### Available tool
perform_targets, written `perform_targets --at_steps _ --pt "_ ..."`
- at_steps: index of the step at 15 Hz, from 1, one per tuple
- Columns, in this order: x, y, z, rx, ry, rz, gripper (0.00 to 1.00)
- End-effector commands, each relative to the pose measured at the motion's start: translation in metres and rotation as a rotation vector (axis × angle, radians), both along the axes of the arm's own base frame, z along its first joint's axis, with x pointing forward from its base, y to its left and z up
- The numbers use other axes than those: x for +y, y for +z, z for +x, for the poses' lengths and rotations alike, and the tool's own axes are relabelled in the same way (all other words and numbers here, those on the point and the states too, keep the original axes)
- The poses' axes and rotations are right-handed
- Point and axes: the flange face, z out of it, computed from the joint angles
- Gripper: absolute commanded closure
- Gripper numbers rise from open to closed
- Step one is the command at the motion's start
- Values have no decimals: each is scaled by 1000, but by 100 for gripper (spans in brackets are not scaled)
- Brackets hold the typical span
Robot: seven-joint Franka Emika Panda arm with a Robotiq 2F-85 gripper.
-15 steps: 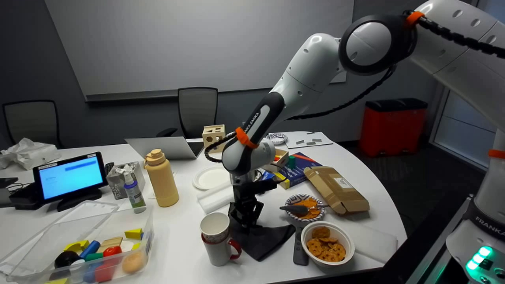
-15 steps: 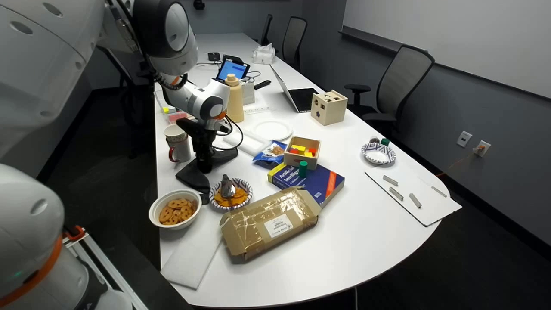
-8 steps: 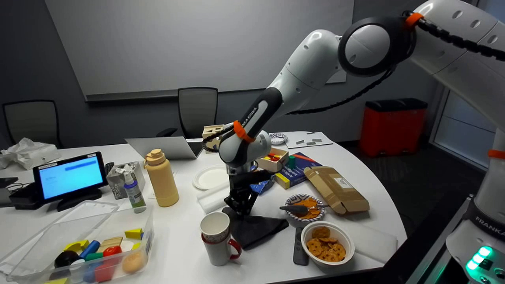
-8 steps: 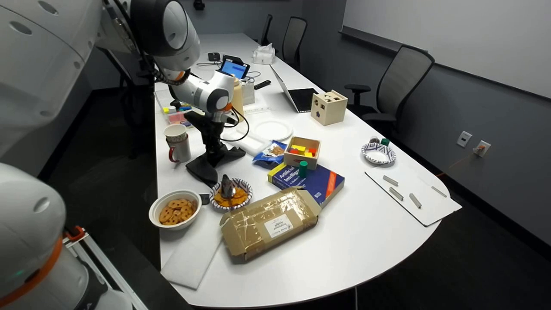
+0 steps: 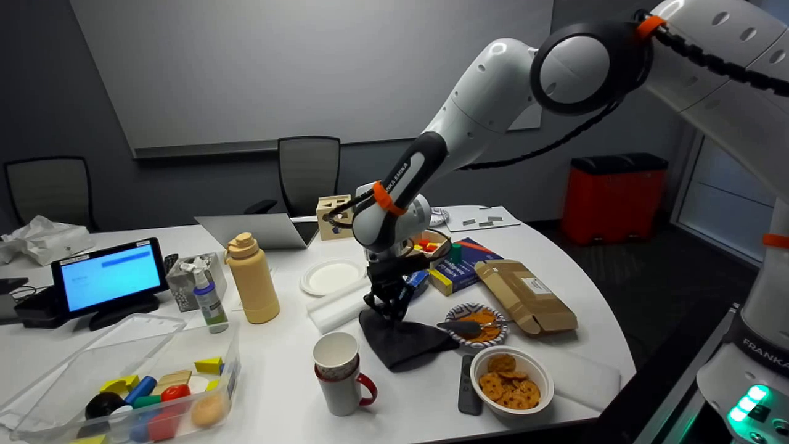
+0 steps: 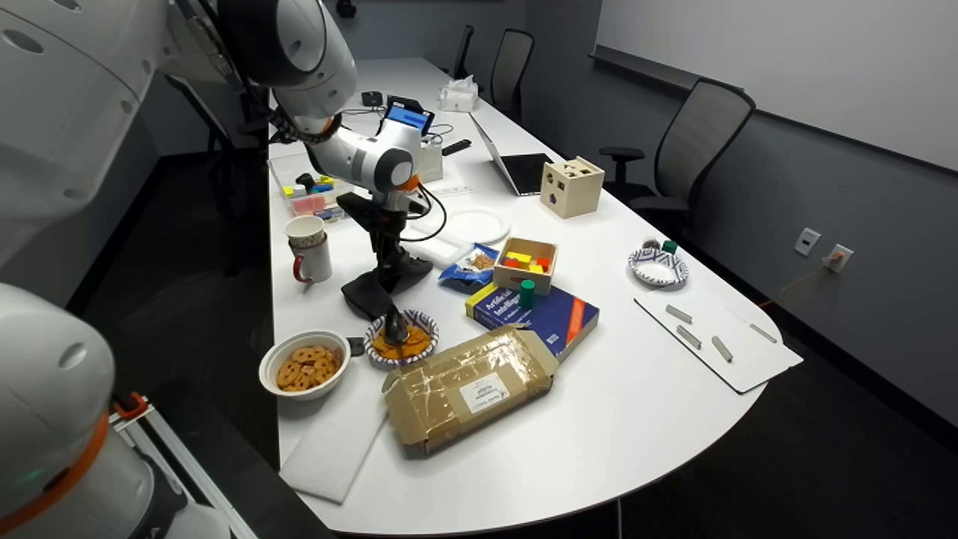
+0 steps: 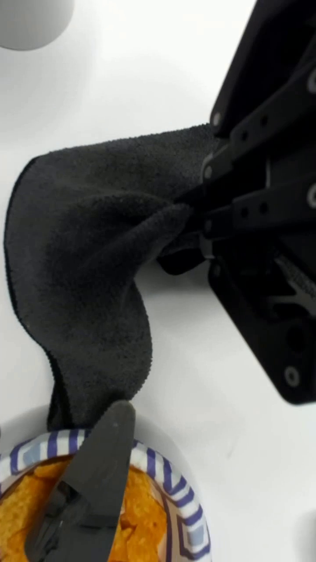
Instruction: Use the towel to wipe the table.
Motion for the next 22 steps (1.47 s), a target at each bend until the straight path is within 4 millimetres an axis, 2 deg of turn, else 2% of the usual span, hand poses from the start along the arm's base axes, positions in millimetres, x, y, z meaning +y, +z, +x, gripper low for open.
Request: perform_targets --at_steps 1,3,9,12,16,22 --pt "-24 11 0 -28 -81 -86 98" --pt "-39 10 0 -25 -123 -141 98" --pt "-81 -16 -4 11 -258 -292 98" --pt "-94 -26 -10 68 -311 -319 98" --pt "-82 -29 -20 108 -296 -220 98" --pt "-52 -22 -19 23 -267 -99 98"
